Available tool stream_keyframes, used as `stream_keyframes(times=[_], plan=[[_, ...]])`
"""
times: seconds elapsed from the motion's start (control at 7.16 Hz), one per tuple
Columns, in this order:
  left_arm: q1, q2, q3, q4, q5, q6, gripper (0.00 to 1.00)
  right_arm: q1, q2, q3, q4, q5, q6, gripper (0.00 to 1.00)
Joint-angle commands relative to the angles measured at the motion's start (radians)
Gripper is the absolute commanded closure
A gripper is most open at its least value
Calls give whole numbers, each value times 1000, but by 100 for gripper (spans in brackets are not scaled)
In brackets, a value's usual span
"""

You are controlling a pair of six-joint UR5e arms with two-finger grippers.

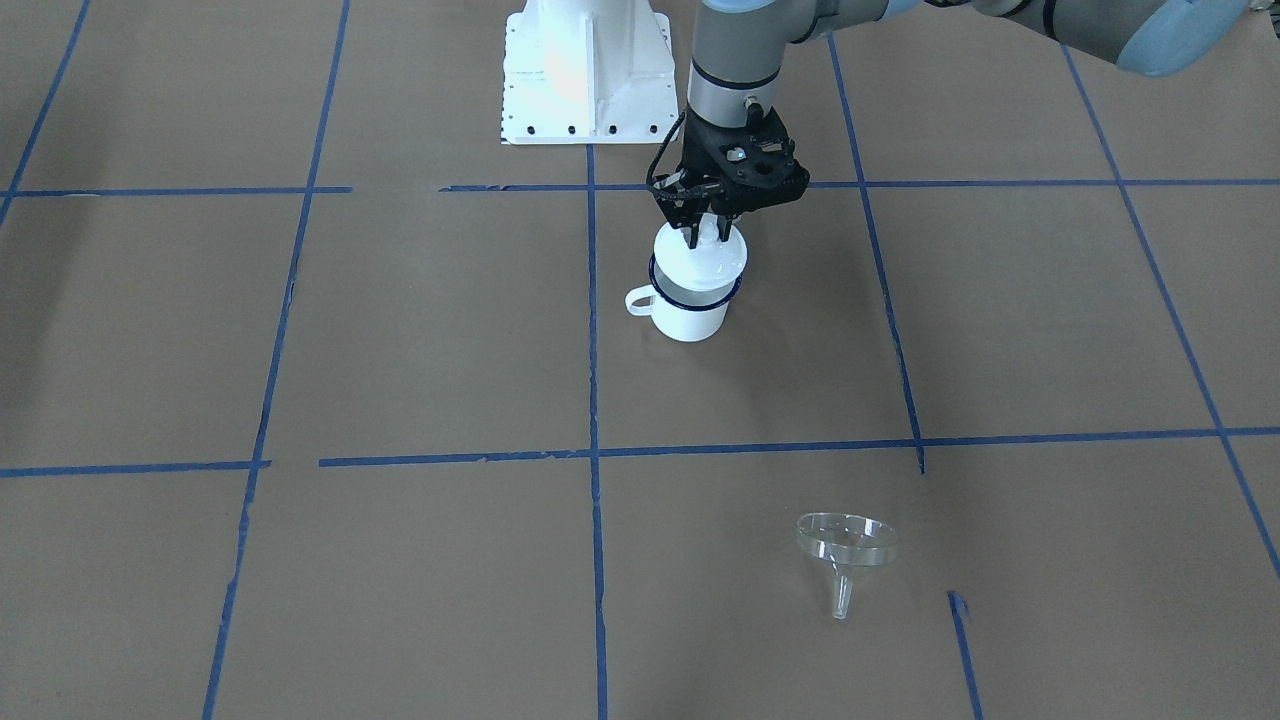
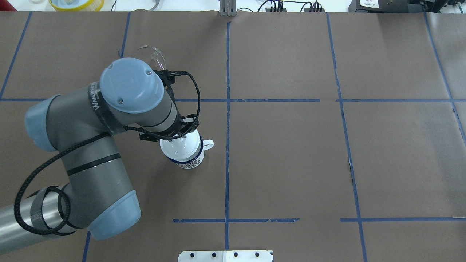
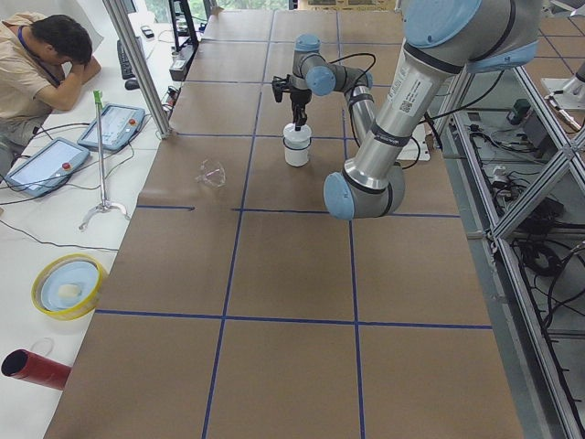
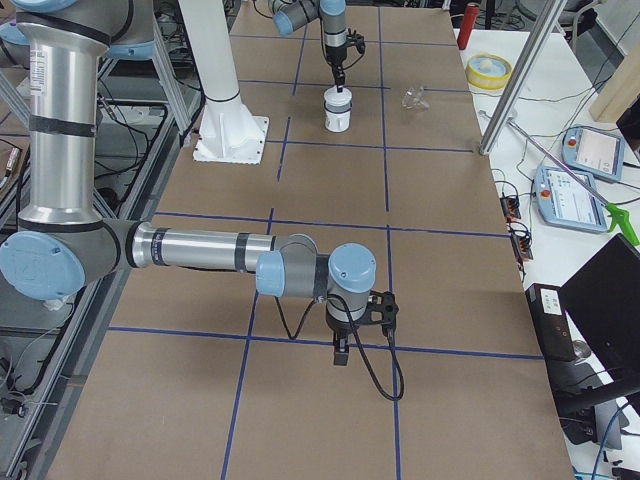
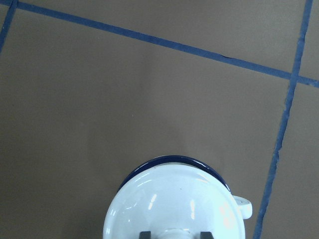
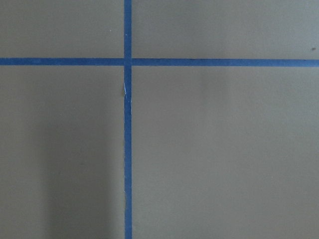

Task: Place funnel on cup
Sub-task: 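Grasp the white lid's knob with the left gripper and lift it, then carry the white lid beside the mug and set it on the table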

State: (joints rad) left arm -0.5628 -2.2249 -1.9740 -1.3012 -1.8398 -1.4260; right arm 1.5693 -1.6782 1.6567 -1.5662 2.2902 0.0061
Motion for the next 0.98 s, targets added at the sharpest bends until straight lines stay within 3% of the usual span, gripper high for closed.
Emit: stream_keyframes(times=[0.0,0.28,0.42,0.7,0.84], plan=[[-55,8,-57,40,-3,59,100,0,0,0,0,0,0,0],[-101,236,-272,33,-10,283,100,0,0,0,0,0,0,0],[-159,291,-301,33,-27,355,100,0,0,0,0,0,0,0],[-151,306,-210,-9,-44,375,100,0,0,-2,0,0,0,0],[-147,306,-75,-158,-45,359,100,0,0,0,0,0,0,0]])
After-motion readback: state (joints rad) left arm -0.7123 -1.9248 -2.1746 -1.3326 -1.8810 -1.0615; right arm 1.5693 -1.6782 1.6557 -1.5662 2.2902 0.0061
